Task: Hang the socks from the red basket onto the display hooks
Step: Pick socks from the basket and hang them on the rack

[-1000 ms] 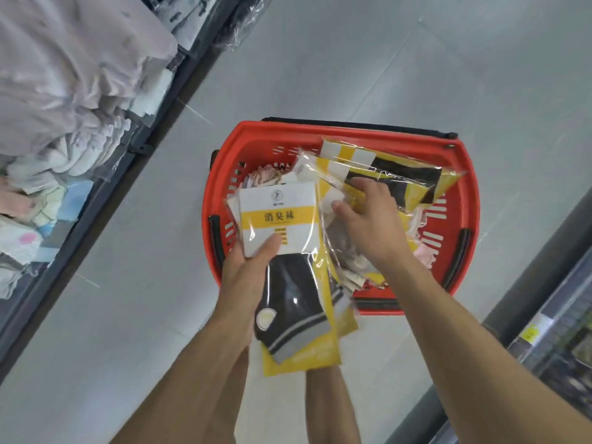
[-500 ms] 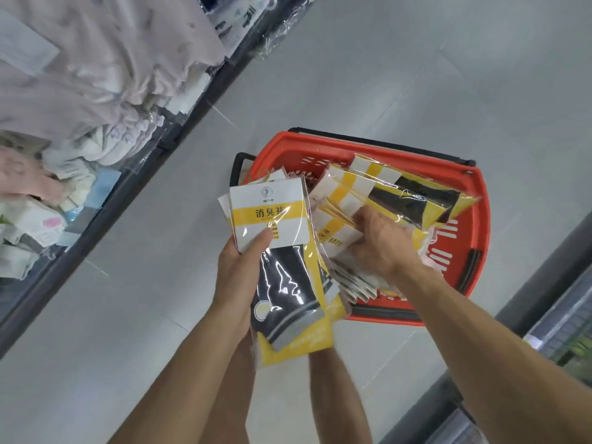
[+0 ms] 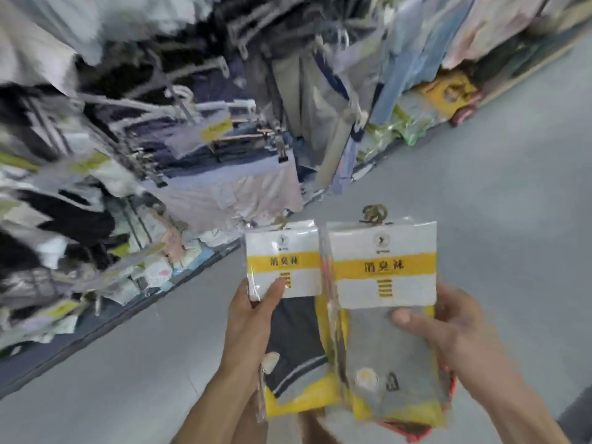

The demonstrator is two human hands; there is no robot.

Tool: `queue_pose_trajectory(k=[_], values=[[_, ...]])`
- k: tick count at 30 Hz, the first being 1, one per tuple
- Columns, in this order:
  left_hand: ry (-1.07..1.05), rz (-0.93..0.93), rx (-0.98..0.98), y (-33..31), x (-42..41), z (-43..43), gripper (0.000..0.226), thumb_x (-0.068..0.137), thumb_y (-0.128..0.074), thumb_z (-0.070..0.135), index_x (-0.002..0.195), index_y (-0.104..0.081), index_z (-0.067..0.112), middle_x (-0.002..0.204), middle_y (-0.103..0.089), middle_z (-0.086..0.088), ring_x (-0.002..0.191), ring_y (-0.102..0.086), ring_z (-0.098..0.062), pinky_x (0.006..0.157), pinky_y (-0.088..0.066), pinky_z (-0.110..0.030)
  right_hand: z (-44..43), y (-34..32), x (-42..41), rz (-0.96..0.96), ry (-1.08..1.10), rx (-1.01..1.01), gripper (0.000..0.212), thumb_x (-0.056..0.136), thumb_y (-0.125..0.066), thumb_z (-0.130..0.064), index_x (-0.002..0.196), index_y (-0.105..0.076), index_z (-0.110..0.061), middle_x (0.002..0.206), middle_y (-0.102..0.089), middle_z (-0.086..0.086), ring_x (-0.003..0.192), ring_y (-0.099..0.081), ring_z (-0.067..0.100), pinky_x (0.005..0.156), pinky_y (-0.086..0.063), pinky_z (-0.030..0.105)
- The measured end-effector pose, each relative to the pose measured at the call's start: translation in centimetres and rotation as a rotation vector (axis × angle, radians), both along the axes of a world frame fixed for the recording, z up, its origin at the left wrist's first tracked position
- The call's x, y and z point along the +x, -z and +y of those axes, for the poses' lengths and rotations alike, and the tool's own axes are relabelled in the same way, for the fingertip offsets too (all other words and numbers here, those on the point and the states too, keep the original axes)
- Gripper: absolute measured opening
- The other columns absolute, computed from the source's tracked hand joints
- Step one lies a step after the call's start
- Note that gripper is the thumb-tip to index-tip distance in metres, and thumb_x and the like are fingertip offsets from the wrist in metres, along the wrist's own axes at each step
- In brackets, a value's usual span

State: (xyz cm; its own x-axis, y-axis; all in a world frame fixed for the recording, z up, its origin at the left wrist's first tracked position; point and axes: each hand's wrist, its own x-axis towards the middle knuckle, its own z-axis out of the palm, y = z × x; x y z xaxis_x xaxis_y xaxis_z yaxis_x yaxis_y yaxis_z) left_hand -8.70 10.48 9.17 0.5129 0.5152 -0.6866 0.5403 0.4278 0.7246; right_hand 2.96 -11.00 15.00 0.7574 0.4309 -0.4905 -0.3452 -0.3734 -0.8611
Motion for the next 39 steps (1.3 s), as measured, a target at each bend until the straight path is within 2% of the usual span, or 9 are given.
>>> queue_pose_trajectory(k=[6,13,19,24,27,29,33,36,39], values=[[-0.136,-0.212,0.149,-19.2,-2.8,4.9,0.020,0.091,-0.068,0.038,0.090,-0.066,0.058,0.091,-0.061,0.050,0.081,-0.054,0.031,0.068,-0.044,-0.004,6.8,-16.6,-0.5,-0.134,-0.073,0.192,0.042,0.049,-0.082,-0.005,0.090,-0.078,-0.016,0.091,-0.079,0.004,0.077,-0.074,0.009,0.061,-0.055,0.015],[-0.354,-0.382,0.400,-36.9,-8.6,11.9,0.019,0.086,-0.066,0.046,0.105,-0.066,0.042,0.107,-0.073,0.020,0.113,-0.063,-0.007,0.096,-0.047,-0.029,19.8,-32.5,-6.2,-0.290,-0.320,0.422,0.048,0.065,-0.076,0.021,0.098,-0.069,-0.013,0.088,-0.079,0.001,0.073,-0.072,0.000,0.062,-0.051,0.009],[-0.469,-0.613,0.465,-48.4,-14.6,18.1,0.040,0.094,-0.049,0.046,0.131,-0.057,0.031,0.143,-0.047,0.010,0.137,-0.038,-0.008,0.103,-0.035,-0.018,28.6,-42.7,-12.7,-0.422,-0.398,0.610,0.046,0.078,-0.065,0.020,0.113,-0.063,-0.010,0.104,-0.076,0.004,0.091,-0.068,0.003,0.077,-0.050,0.010],[-0.369,-0.730,0.475,-52.6,-19.3,23.0,0.065,0.095,-0.049,0.039,0.149,-0.042,0.004,0.154,-0.042,-0.015,0.141,-0.041,-0.027,0.120,-0.028,-0.043,32.7,-47.6,-18.5,-0.518,-0.466,0.708,0.046,0.076,-0.075,0.012,0.113,-0.061,-0.012,0.095,-0.076,-0.015,0.080,-0.067,-0.009,0.067,-0.045,0.003],[-0.280,-0.802,0.571,-54.3,-21.1,25.1,0.028,0.106,-0.037,0.001,0.117,-0.056,-0.015,0.129,-0.051,-0.021,0.101,-0.057,-0.012,0.085,-0.046,-0.021,34.2,-48.9,-19.9,-0.575,-0.430,0.757,0.051,0.075,-0.071,0.013,0.118,-0.060,-0.012,0.104,-0.076,-0.008,0.092,-0.069,-0.002,0.074,-0.048,0.007],[-0.267,-0.796,0.596,-55.2,-21.6,25.5,0.040,0.099,-0.060,0.017,0.125,-0.052,-0.012,0.129,-0.055,-0.019,0.097,-0.061,-0.013,0.066,-0.044,-0.010,34.8,-49.1,-20.7,-0.566,-0.454,0.779,0.055,0.070,-0.075,-0.005,0.122,-0.060,-0.014,0.111,-0.075,-0.004,0.101,-0.069,0.004,0.080,-0.050,0.011],[-0.334,-0.719,0.490,-53.6,-23.9,24.4,0.035,0.096,-0.057,0.026,0.131,-0.055,0.021,0.139,-0.060,-0.011,0.128,-0.057,-0.026,0.101,-0.047,-0.031,35.5,-47.5,-22.3,-0.544,-0.507,0.705,0.061,0.062,-0.078,-0.028,0.121,-0.063,-0.020,0.111,-0.074,-0.006,0.105,-0.068,0.011,0.081,-0.052,0.017],[-0.398,-0.790,0.368,-50.4,-26.2,23.7,0.049,0.074,-0.064,0.046,0.121,-0.062,0.033,0.111,-0.077,0.006,0.102,-0.073,-0.014,0.083,-0.059,-0.035,36.4,-45.5,-23.2,-0.661,-0.478,0.583,0.049,0.063,-0.084,-0.029,0.109,-0.067,-0.034,0.106,-0.067,-0.020,0.102,-0.062,0.002,0.085,-0.048,0.025],[-0.474,-0.755,0.408,-48.1,-27.1,24.3,0.056,0.075,-0.068,0.059,0.126,-0.064,0.037,0.115,-0.076,0.008,0.110,-0.071,-0.018,0.099,-0.052,-0.046,37.8,-43.9,-23.4,-0.674,-0.462,0.510,0.054,0.065,-0.089,-0.021,0.105,-0.062,-0.045,0.104,-0.063,-0.019,0.094,-0.058,-0.010,0.075,-0.045,0.014]])
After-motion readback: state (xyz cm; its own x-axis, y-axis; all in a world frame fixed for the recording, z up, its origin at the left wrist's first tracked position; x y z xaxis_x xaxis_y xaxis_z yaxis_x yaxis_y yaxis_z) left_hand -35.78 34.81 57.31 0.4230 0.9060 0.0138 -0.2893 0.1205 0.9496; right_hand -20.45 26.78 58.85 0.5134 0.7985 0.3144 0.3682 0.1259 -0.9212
